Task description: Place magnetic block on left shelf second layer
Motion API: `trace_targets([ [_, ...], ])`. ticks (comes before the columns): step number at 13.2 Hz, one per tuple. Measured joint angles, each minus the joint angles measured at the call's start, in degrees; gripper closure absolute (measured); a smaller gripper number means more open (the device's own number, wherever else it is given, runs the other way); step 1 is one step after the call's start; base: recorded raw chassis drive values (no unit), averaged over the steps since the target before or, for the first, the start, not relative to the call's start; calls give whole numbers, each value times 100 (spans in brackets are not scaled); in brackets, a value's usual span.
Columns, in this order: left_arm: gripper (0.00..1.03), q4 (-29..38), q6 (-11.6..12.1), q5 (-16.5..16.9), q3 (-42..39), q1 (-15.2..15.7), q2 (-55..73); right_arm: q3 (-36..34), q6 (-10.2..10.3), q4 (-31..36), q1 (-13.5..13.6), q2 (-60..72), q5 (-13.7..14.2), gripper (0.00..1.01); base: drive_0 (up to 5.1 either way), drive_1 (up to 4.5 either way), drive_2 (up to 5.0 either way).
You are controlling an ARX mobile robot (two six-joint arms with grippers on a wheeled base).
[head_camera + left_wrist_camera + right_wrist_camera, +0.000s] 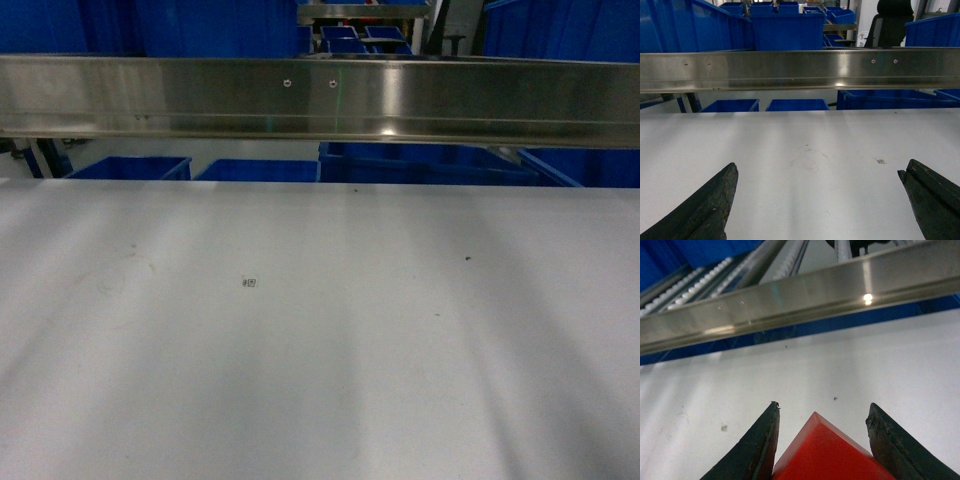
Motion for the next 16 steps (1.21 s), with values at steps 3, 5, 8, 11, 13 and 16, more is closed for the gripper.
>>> trace_targets([
  [3,5,2,0,0,0,0,0,-173,-68,-116,-389,-177,0,55,0,0,0],
  [5,5,0,0,-2,0,0,0,-328,-404,-273,-855,-308,-251,55,0,0,0],
  [8,5,0,0,0,0,0,0,-374,-708,-212,-721,-492,-446,55,0,0,0],
  [11,5,2,0,0,0,0,0,-575,-1556,46,-734,-601,-457,55,0,0,0],
  [13,5,0,0,-2,0,0,0,-575,-1759,28,-787,-603,-557,55,0,0,0],
  [16,5,0,0,0,0,0,0,-487,-1515,-385,-973,-634,-645,55,0,0,0],
])
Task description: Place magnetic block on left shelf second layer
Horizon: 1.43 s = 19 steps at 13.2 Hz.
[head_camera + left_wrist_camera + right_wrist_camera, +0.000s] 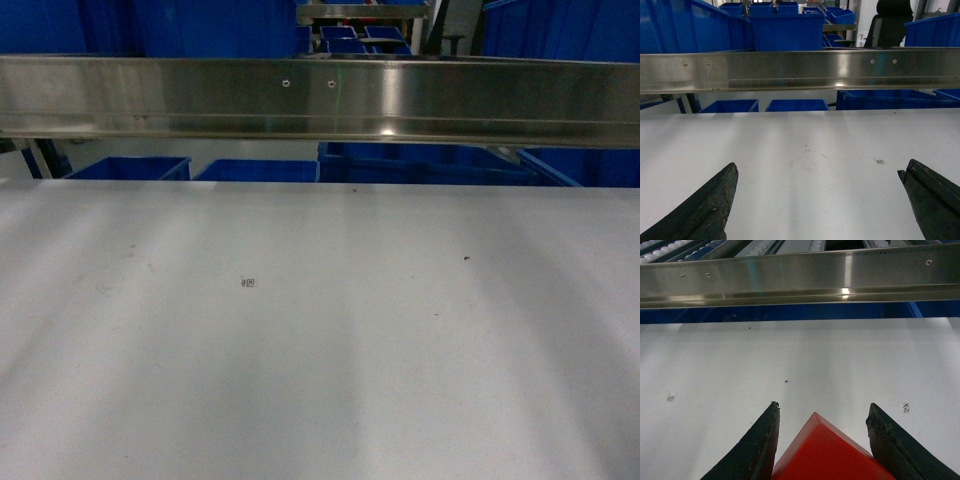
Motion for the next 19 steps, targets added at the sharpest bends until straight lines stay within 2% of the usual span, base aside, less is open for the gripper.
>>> trace_targets([
  [5,5,-2,0,2,0,0,0,4,37,2,2,0,-7,55,0,0,0],
  [19,5,-4,0,-2,0,0,0,39,57,4,-26,0,-22,55,-486,251,251],
])
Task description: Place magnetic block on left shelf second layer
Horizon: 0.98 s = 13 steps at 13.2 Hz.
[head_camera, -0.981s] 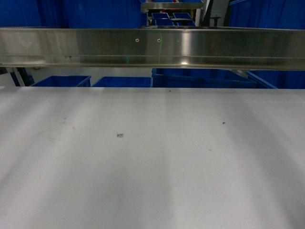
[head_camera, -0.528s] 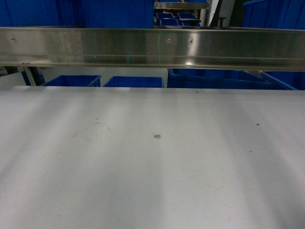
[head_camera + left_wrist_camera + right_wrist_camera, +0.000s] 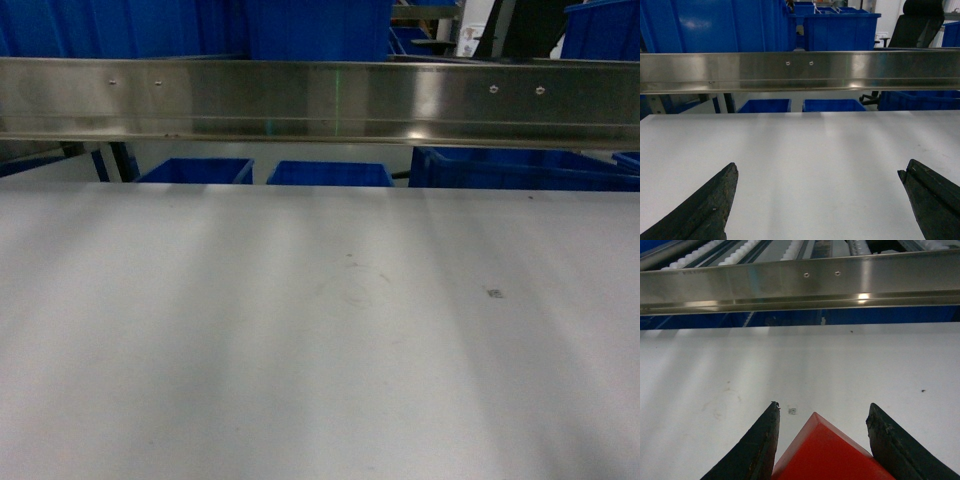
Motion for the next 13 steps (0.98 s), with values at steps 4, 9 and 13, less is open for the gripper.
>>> trace_targets([
  [4,5,-11,0,-4,0,0,0,0,0,4,-7,0,2,55,-497,239,239],
  [9,5,7,0,0,0,0,0,2,0,-20,4,0,0,55,-501,235,235],
  [13,5,7,0,4,0,0,0,4,0,-2,4,0,0,55,-496,240,240],
])
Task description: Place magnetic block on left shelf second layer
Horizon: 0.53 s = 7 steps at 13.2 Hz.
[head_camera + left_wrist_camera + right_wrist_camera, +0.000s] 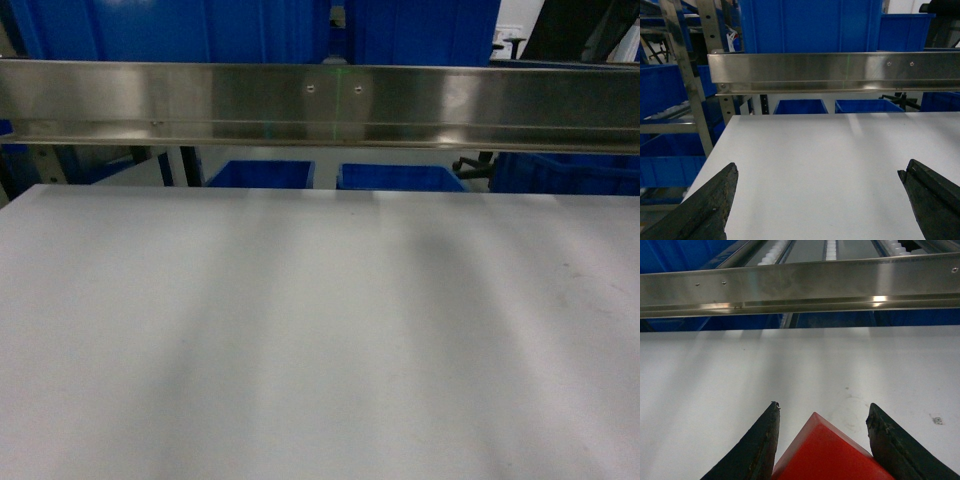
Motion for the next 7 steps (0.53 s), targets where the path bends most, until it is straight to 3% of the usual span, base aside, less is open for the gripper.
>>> trace_targets([
  [7,5,-7,0,0,0,0,0,0,0,20,-4,-9,0,55,-493,244,244],
])
